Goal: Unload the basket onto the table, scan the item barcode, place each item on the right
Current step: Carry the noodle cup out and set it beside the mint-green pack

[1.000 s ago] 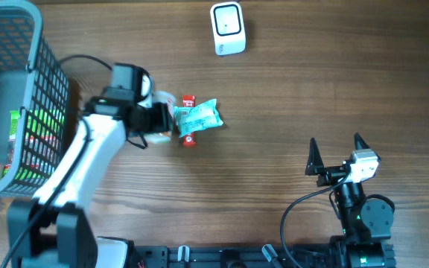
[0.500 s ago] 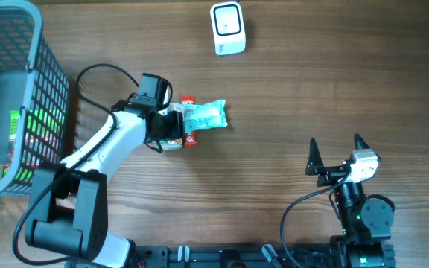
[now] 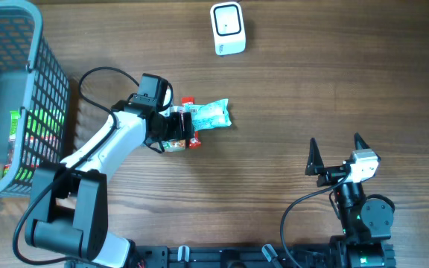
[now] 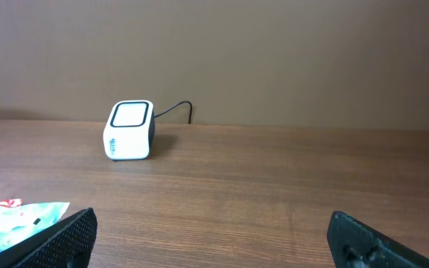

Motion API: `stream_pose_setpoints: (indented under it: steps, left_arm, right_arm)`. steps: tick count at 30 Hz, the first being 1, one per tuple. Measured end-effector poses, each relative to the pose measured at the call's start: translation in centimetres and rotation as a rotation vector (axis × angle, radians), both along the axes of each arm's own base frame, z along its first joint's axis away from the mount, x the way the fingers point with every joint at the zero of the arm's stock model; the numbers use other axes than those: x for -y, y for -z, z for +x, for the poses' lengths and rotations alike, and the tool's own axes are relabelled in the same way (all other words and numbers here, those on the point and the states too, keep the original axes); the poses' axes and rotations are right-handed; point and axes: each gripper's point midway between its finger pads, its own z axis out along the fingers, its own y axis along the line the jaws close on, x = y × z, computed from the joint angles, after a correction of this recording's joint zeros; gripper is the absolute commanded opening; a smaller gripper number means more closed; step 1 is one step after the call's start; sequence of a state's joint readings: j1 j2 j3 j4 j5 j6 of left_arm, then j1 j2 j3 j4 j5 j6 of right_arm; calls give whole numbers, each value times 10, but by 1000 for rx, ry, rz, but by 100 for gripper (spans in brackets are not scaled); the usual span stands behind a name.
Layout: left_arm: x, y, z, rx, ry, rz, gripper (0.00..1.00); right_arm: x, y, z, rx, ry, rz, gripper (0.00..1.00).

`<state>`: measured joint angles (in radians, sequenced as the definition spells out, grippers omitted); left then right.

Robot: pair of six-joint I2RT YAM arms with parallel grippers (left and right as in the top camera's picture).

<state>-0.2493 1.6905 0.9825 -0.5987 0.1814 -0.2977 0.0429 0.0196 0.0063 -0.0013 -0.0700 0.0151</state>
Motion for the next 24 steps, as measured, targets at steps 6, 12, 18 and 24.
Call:
stream_pose_setpoints:
  steps: [6, 12, 18, 24]
  left_arm:
    - [-15, -33, 3, 79, -34, 33, 100]
    - [-33, -146, 36, 417, -108, 52, 100]
    - [-108, -265, 51, 737, -320, 168, 100]
    - [-266, -348, 5, 940, -740, 414, 100]
  right_arm:
    - [0, 0, 0, 0, 0, 0, 100]
    - [0, 0, 0, 0, 0, 0, 100]
    - [0, 0, 0, 0, 0, 0, 100]
    - [0, 0, 0, 0, 0, 0, 100]
